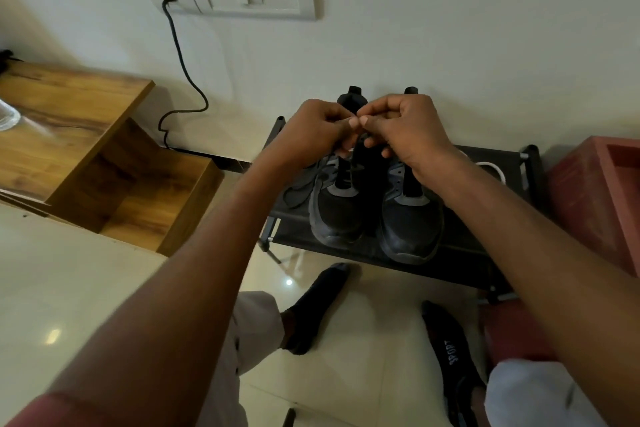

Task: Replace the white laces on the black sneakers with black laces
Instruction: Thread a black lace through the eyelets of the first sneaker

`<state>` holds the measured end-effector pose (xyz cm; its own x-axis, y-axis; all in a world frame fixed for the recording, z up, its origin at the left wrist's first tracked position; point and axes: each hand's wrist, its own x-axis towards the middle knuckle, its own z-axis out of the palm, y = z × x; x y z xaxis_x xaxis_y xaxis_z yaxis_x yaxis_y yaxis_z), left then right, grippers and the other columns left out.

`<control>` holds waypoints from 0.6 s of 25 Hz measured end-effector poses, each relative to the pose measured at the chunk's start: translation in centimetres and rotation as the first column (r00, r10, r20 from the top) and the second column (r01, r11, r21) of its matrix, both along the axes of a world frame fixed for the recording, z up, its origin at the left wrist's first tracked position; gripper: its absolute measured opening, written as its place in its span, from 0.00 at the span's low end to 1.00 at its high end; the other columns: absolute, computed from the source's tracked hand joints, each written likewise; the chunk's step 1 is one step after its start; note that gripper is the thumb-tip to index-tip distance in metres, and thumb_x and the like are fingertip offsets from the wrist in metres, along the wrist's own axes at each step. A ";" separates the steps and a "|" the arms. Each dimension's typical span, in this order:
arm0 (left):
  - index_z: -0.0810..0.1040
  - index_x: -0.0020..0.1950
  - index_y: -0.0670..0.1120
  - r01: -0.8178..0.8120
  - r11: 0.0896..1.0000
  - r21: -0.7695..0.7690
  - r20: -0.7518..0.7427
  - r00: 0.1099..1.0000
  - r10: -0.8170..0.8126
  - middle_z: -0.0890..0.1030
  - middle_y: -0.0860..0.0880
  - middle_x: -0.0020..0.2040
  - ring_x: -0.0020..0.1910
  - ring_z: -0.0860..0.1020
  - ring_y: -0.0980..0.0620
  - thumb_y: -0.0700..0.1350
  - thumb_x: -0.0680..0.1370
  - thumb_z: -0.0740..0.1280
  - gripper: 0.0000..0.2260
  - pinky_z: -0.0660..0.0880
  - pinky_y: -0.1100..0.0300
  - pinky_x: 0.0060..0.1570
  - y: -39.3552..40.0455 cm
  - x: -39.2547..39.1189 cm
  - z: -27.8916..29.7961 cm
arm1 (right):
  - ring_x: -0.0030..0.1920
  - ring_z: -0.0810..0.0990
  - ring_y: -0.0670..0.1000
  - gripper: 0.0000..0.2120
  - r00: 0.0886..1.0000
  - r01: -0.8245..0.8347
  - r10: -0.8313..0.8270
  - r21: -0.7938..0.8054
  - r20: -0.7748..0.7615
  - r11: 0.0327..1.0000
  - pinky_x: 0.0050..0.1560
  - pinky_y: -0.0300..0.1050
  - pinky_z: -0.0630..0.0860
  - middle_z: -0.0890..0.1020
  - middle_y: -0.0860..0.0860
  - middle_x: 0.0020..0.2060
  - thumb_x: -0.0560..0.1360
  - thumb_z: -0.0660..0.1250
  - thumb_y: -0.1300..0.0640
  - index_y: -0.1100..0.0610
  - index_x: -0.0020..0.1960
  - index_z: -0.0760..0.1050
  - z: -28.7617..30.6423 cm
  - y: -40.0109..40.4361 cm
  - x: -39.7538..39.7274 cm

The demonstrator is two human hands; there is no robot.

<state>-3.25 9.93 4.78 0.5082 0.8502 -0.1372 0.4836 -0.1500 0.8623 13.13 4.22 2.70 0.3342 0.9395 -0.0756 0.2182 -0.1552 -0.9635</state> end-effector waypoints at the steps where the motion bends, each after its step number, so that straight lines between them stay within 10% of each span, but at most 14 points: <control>1: 0.83 0.53 0.39 0.009 1.000 -0.009 -0.024 1.000 -0.009 0.81 0.44 0.36 0.31 0.81 0.54 0.42 0.84 0.67 0.08 0.74 0.67 0.29 0.2 0.1 -0.2 | 0.35 0.84 0.47 0.03 0.999 0.041 -0.041 0.008 0.008 0.999 0.28 0.38 0.74 0.88 0.53 0.40 0.80 0.73 0.61 0.56 0.52 0.85 -0.3 0.1 0.2; 5: 0.85 0.49 0.42 0.074 0.997 0.006 -0.216 0.974 -0.071 0.85 0.41 0.38 0.34 0.82 0.50 0.41 0.83 0.69 0.06 0.81 0.58 0.40 2.2 -0.6 -1.5 | 0.36 0.84 0.44 0.06 0.983 0.102 -0.098 -0.015 0.157 0.995 0.34 0.36 0.76 0.87 0.49 0.39 0.79 0.72 0.61 0.52 0.48 0.86 -2.4 0.7 0.6; 10: 0.84 0.55 0.45 0.102 0.994 -0.042 -0.150 0.983 -0.108 0.87 0.45 0.44 0.38 0.84 0.51 0.45 0.82 0.70 0.05 0.73 0.65 0.29 2.5 0.4 -1.5 | 0.42 0.86 0.45 0.10 0.938 -0.018 0.002 0.043 0.348 0.999 0.47 0.53 0.84 0.86 0.45 0.41 0.80 0.68 0.60 0.46 0.54 0.82 -3.6 1.5 0.0; 15: 0.87 0.47 0.43 0.001 1.000 0.007 -0.188 0.982 0.000 0.81 0.49 0.31 0.24 0.74 0.61 0.45 0.79 0.74 0.06 0.69 0.70 0.26 3.3 0.1 -2.2 | 0.43 0.85 0.46 0.09 0.920 0.017 -0.046 0.076 0.388 0.997 0.49 0.54 0.84 0.86 0.45 0.40 0.82 0.66 0.60 0.49 0.56 0.81 -3.5 1.6 -0.3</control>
